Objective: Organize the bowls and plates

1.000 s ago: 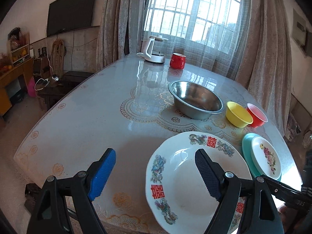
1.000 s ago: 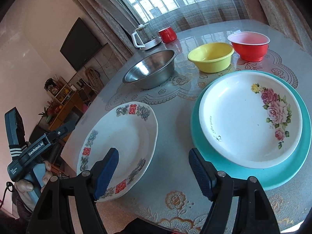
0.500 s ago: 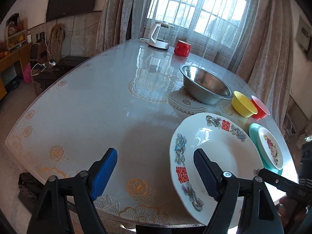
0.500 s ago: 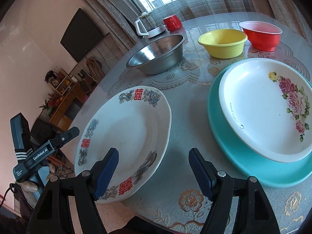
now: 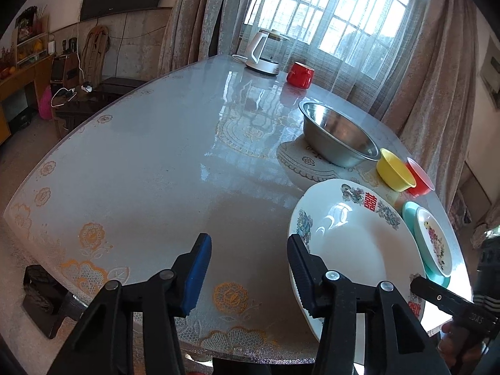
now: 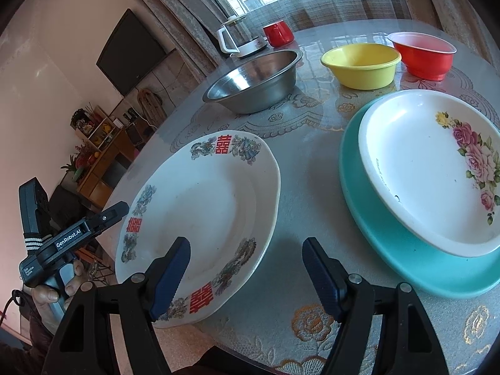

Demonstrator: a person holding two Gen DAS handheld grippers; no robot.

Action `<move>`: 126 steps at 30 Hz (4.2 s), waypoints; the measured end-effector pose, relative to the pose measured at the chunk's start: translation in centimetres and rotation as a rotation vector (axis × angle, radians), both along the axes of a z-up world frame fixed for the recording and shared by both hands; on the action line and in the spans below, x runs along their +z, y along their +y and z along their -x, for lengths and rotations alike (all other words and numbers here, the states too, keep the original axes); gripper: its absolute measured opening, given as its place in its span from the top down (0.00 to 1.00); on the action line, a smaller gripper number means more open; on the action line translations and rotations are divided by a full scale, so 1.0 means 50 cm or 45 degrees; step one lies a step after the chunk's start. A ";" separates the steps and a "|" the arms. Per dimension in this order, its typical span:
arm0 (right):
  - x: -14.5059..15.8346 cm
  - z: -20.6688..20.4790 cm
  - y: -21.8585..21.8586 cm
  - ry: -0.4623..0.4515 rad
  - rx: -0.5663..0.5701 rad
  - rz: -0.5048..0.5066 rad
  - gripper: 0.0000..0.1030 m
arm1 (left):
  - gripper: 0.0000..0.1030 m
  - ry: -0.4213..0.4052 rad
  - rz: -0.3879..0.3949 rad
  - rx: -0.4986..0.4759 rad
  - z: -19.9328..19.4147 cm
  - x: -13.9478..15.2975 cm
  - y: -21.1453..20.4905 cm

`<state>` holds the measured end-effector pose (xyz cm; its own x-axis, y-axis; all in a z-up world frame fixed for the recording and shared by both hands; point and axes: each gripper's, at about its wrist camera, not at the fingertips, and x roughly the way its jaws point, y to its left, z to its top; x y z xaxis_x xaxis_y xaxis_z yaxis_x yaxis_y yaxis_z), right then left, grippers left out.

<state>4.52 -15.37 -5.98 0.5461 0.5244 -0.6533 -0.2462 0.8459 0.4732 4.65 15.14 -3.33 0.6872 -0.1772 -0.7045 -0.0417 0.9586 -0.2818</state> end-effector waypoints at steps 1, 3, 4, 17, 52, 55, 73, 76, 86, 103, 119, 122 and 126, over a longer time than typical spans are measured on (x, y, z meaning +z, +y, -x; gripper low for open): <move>0.000 0.000 0.000 0.000 0.001 0.002 0.30 | 0.50 -0.001 -0.001 -0.009 -0.001 0.001 -0.002; -0.001 0.000 0.002 -0.003 0.004 0.004 0.36 | 0.51 -0.004 0.001 -0.034 -0.004 0.003 -0.008; -0.001 0.001 0.002 -0.004 0.006 0.001 0.38 | 0.52 -0.006 0.005 -0.044 -0.006 0.004 -0.011; -0.017 -0.012 -0.025 0.068 -0.010 -0.129 0.63 | 0.60 0.046 0.096 -0.211 -0.044 -0.024 -0.048; 0.050 0.016 -0.031 -0.162 -0.038 0.189 0.74 | 0.65 -0.093 -0.050 -0.419 -0.012 0.007 -0.178; 0.066 0.026 -0.054 -0.184 -0.075 0.187 0.74 | 0.65 -0.113 -0.027 -0.451 -0.018 0.025 -0.201; 0.104 0.020 -0.272 -0.224 -0.417 0.275 0.74 | 0.65 -0.146 -0.040 -0.697 -0.110 0.080 -0.457; 0.099 0.007 -0.301 -0.204 -0.457 0.291 0.74 | 0.65 -0.118 -0.053 -0.712 -0.131 0.069 -0.491; 0.059 -0.018 -0.335 -0.155 -0.499 0.367 0.73 | 0.65 -0.027 -0.088 -0.723 -0.160 0.022 -0.542; 0.038 -0.004 -0.328 -0.132 -0.508 0.376 0.69 | 0.65 -0.049 -0.192 -0.653 -0.139 0.007 -0.546; 0.056 0.062 -0.316 -0.193 -0.568 0.383 0.68 | 0.64 -0.107 -0.192 -0.590 -0.082 0.028 -0.519; 0.055 0.061 -0.314 -0.186 -0.569 0.375 0.69 | 0.64 -0.104 -0.195 -0.592 -0.081 0.029 -0.522; 0.050 0.064 -0.315 -0.184 -0.579 0.362 0.69 | 0.64 -0.098 -0.213 -0.593 -0.082 0.025 -0.528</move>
<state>1.32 -31.11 -3.47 0.7709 0.0289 -0.6363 0.1278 0.9716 0.1990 8.76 -11.27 -2.08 0.6131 -0.3668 -0.6996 0.4166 0.9026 -0.1082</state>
